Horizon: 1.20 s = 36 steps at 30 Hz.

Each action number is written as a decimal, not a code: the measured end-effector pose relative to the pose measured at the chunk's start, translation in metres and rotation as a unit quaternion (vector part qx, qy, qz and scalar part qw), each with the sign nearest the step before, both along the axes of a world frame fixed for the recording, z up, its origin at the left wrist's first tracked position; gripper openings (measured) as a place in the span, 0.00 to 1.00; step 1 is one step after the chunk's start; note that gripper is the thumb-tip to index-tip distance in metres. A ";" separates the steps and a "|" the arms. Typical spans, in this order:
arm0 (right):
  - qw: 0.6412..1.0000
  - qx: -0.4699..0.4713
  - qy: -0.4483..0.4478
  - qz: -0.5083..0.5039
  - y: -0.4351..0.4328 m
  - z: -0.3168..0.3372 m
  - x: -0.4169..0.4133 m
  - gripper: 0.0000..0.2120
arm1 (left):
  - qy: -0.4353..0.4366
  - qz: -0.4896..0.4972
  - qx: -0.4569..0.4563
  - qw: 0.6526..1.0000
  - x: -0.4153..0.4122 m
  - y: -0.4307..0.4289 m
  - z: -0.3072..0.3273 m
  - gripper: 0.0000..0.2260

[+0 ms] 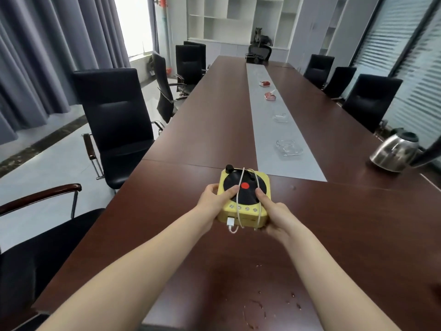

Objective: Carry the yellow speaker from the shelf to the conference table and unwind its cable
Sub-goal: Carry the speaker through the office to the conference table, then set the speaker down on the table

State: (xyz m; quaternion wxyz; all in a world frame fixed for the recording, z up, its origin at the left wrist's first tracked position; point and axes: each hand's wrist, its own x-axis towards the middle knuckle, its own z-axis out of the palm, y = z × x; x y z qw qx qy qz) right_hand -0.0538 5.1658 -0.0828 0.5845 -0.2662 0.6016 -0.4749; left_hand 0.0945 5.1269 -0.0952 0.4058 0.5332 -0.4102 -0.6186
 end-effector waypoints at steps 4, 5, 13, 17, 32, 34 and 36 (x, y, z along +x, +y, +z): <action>1.000 0.000 0.001 -0.015 -0.029 -0.001 -0.022 0.20 | 0.006 -0.011 0.003 1.000 -0.023 -0.032 0.000 0.29; 1.000 0.002 0.003 -0.018 -0.036 -0.002 -0.026 0.19 | 0.006 -0.015 0.006 1.000 -0.028 -0.040 -0.001 0.28; 0.998 0.015 0.007 -0.064 -0.120 -0.018 -0.076 0.17 | 0.011 -0.056 0.033 0.998 -0.080 -0.134 -0.025 0.30; 0.997 0.029 0.007 -0.077 -0.172 -0.029 -0.098 0.18 | 0.021 -0.064 0.058 0.996 -0.103 -0.186 -0.034 0.30; 0.990 0.051 -0.004 -0.132 -0.327 -0.096 -0.179 0.17 | 0.017 -0.109 0.088 0.990 -0.187 -0.347 -0.092 0.33; 0.989 0.054 -0.004 -0.136 -0.342 -0.110 -0.185 0.17 | 0.013 -0.101 0.089 0.991 -0.194 -0.359 -0.103 0.34; 0.988 0.051 0.001 -0.147 -0.358 -0.124 -0.190 0.18 | 0.007 -0.092 0.088 0.992 -0.202 -0.374 -0.116 0.37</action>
